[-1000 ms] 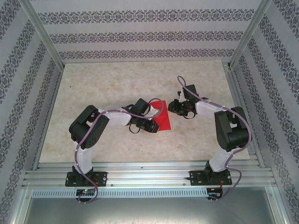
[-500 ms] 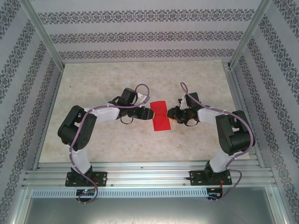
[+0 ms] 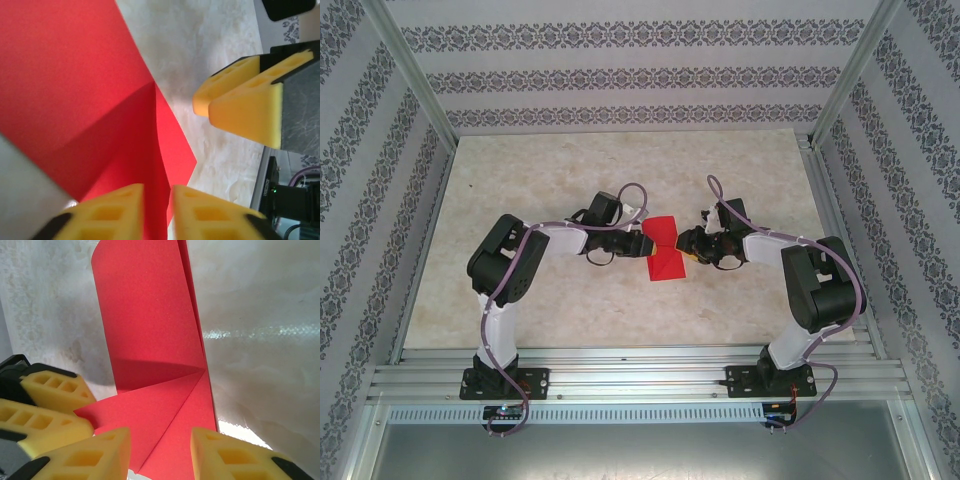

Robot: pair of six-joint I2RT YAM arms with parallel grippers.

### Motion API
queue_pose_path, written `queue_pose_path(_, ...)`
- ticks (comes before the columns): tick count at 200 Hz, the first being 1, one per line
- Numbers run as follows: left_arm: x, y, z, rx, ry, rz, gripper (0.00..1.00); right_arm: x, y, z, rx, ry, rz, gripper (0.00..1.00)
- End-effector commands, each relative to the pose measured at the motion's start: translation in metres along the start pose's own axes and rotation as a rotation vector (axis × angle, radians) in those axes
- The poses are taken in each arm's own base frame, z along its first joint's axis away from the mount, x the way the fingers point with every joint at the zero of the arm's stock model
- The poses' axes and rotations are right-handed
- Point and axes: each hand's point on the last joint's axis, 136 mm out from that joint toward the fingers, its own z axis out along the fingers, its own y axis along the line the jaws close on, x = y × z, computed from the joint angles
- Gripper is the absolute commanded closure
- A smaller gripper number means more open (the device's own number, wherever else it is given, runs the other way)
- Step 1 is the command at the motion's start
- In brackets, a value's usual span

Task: Fold a paper plane with a square sheet of paper (fold left side to right side)
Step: Fold the triangle a second time at the center of the table, then turn over the paper at the center of the table.

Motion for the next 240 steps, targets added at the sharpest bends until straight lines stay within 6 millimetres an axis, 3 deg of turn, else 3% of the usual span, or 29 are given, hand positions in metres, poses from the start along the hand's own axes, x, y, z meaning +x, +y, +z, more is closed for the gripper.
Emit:
queue_pose_path(1, -0.011, -0.011, 0.003, 0.037, -0.031, 0.038, 0.92, 0.007, 0.002, 0.002, -0.012, 0.014, -0.008, 0.63)
queue_pose_path(27, -0.009, -0.007, -0.001, 0.001, -0.049, 0.034, 1.00, 0.008, 0.003, 0.002, -0.021, 0.013, -0.001, 0.61)
queue_pose_path(149, -0.002, 0.002, -0.010, -0.037, -0.069, 0.017, 0.99, 0.008, 0.023, 0.023, -0.092, 0.052, 0.008, 0.58)
queue_pose_path(187, -0.003, 0.003, -0.009, -0.040, -0.069, 0.016, 0.97, 0.006, 0.035, 0.033, -0.120, 0.061, -0.002, 0.62)
queue_pose_path(212, -0.005, 0.004, -0.014, -0.055, -0.085, 0.016, 0.86, 0.005, 0.039, 0.034, -0.130, 0.060, -0.005, 0.70)
queue_pose_path(240, -0.014, 0.005, -0.032, -0.072, -0.141, 0.007, 0.64, 0.003, 0.043, 0.032, -0.143, 0.053, -0.017, 0.77)
